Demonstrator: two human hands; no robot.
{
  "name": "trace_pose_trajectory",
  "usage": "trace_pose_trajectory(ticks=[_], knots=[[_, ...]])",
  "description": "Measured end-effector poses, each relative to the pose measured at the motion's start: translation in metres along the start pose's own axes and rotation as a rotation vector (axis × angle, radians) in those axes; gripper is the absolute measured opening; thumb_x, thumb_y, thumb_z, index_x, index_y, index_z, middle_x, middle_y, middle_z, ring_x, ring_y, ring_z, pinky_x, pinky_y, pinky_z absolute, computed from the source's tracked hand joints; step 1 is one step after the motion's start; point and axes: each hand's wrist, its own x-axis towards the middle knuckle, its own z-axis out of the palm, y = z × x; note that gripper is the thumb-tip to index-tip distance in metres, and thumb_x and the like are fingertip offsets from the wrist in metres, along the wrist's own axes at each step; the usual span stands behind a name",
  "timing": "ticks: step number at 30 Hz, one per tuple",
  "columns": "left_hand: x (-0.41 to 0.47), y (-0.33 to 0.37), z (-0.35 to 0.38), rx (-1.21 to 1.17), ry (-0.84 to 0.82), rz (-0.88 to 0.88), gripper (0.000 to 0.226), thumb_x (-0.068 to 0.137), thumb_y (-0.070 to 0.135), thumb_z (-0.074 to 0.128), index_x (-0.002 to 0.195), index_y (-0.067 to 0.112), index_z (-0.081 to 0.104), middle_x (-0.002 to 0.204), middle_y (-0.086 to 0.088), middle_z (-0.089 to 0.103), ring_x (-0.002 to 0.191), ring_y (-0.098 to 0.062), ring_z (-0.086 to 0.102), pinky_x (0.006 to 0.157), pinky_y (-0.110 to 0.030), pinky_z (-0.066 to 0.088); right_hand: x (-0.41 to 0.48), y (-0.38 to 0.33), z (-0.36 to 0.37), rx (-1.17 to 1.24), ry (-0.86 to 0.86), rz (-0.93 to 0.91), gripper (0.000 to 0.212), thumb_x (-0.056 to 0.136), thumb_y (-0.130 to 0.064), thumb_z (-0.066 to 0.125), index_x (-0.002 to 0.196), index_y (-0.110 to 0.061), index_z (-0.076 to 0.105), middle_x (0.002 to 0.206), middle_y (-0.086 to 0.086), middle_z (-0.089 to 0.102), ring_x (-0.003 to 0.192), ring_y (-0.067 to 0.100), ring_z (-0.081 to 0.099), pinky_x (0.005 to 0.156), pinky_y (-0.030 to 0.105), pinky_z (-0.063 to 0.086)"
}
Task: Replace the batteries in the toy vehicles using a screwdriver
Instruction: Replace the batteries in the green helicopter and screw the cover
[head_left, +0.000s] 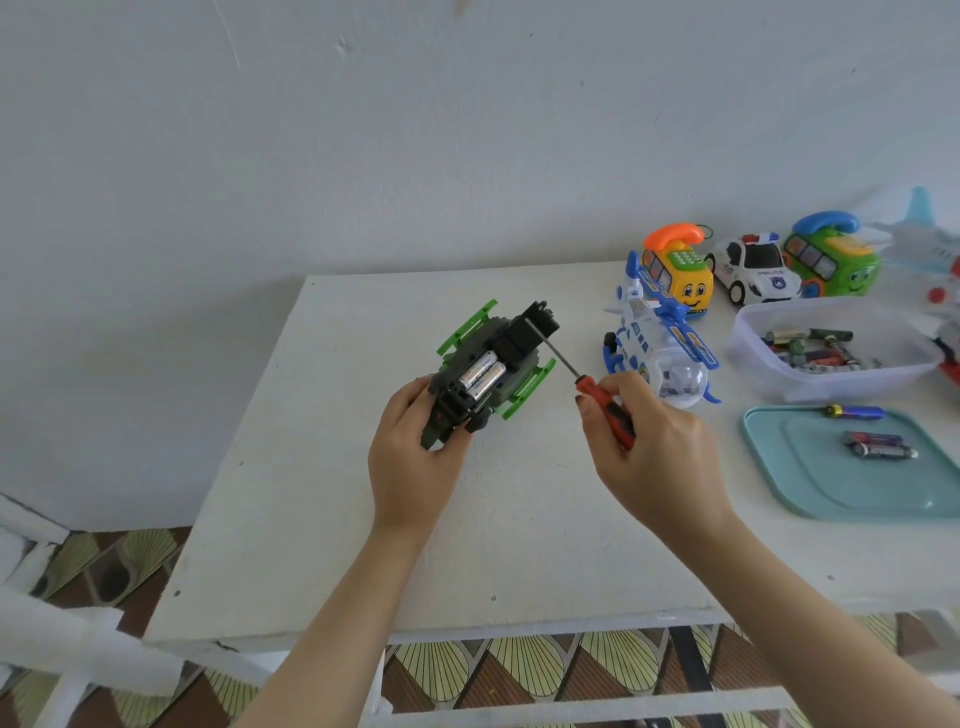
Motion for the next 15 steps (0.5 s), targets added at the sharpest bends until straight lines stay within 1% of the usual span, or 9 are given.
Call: trace_pose_trajectory(ticks=[3, 5, 6, 8, 10, 12, 15], knots=[[0.001, 0.004, -0.001, -0.026, -0.001, 0.032, 0.042, 0.077, 0.030, 0.073, 0.108, 0.002, 0.071, 0.112, 0.008, 0.057, 0.105, 0.003, 0.051, 0.091, -0.001, 0.037, 0.000, 0.005, -0.002, -0.009, -0.005, 0.060, 0.036, 0.093, -0.042, 0.041, 0.084, -0.011, 0.058, 0.047, -0.003, 0.050, 0.035, 0.017, 0.043, 0.033, 0.027, 0.035], [0.001, 0.003, -0.001, -0.017, -0.001, 0.053, 0.045, 0.079, 0.035, 0.066, 0.109, 0.003, 0.071, 0.113, 0.009, 0.058, 0.111, -0.006, 0.055, 0.095, -0.005, 0.038, 0.001, 0.007, -0.003, -0.002, -0.018, 0.081, 0.037, 0.092, -0.042, 0.041, 0.082, -0.011, 0.058, 0.047, -0.002, 0.050, 0.036, 0.020, 0.044, 0.033, 0.029, 0.037], [0.001, 0.001, -0.002, -0.004, 0.003, 0.064, 0.045, 0.079, 0.035, 0.065, 0.109, 0.003, 0.071, 0.114, 0.008, 0.058, 0.114, -0.011, 0.056, 0.098, -0.008, 0.039, 0.002, 0.009, -0.004, 0.007, -0.024, 0.087, 0.036, 0.092, -0.042, 0.043, 0.081, -0.011, 0.058, 0.048, -0.002, 0.050, 0.037, 0.021, 0.045, 0.034, 0.029, 0.037], [0.003, -0.002, -0.003, 0.033, 0.013, 0.095, 0.044, 0.079, 0.033, 0.066, 0.110, 0.003, 0.071, 0.114, 0.007, 0.059, 0.116, -0.016, 0.056, 0.100, -0.011, 0.040, 0.005, 0.012, -0.008, 0.032, -0.024, 0.101, 0.033, 0.092, -0.039, 0.049, 0.078, -0.011, 0.059, 0.049, -0.002, 0.050, 0.040, 0.019, 0.045, 0.037, 0.026, 0.036], [0.010, -0.001, -0.004, 0.081, 0.031, 0.137, 0.043, 0.078, 0.031, 0.068, 0.110, 0.002, 0.071, 0.114, 0.006, 0.060, 0.116, -0.020, 0.057, 0.100, -0.016, 0.042, 0.010, 0.015, -0.014, 0.039, -0.019, 0.119, 0.030, 0.092, -0.035, 0.053, 0.073, -0.012, 0.059, 0.049, -0.003, 0.048, 0.042, 0.017, 0.042, 0.039, 0.025, 0.034], [0.022, 0.004, -0.005, 0.143, 0.063, 0.185, 0.041, 0.078, 0.029, 0.069, 0.108, 0.002, 0.071, 0.111, 0.002, 0.064, 0.115, -0.023, 0.058, 0.098, -0.021, 0.044, 0.016, 0.017, -0.021, 0.020, -0.027, 0.145, 0.034, 0.095, -0.035, 0.053, 0.070, -0.012, 0.057, 0.047, -0.005, 0.043, 0.042, 0.019, 0.039, 0.040, 0.026, 0.031], [0.047, 0.020, 0.000, 0.227, 0.085, 0.264, 0.034, 0.077, 0.026, 0.073, 0.100, 0.001, 0.073, 0.102, -0.006, 0.071, 0.116, -0.026, 0.058, 0.099, -0.015, 0.038, 0.028, 0.025, -0.036, 0.058, -0.037, 0.197, 0.042, 0.094, -0.043, 0.043, 0.073, -0.010, 0.057, 0.045, -0.005, 0.038, 0.044, 0.024, 0.039, 0.042, 0.029, 0.027]])
